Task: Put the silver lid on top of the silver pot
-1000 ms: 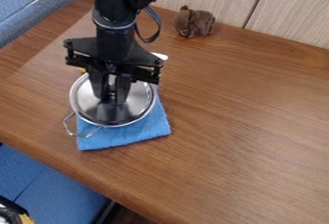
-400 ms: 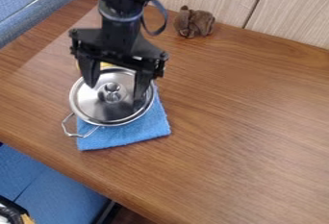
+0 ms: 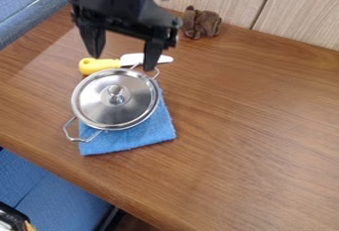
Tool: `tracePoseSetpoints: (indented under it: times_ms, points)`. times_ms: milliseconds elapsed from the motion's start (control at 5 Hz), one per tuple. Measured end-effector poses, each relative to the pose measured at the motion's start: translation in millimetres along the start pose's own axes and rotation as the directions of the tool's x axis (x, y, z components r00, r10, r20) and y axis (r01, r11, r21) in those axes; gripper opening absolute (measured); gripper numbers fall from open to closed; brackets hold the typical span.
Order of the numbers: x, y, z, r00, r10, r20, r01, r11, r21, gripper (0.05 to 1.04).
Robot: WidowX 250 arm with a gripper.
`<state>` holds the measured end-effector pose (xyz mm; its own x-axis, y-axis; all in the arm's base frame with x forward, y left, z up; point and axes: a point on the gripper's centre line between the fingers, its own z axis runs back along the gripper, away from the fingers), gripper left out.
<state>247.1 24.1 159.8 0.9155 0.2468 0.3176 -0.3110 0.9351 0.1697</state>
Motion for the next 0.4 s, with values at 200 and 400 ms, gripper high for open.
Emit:
tracePoseSetpoints:
  times_ms: [200,400]
  points:
    - [1.7,1.8,3.6,1.0,-0.013,0.017,0.013,1.0,-0.027,1.0]
    - [1.7,2.4,3.5,1.0,-0.017,0.016,0.018,0.999,-0.027,1.0]
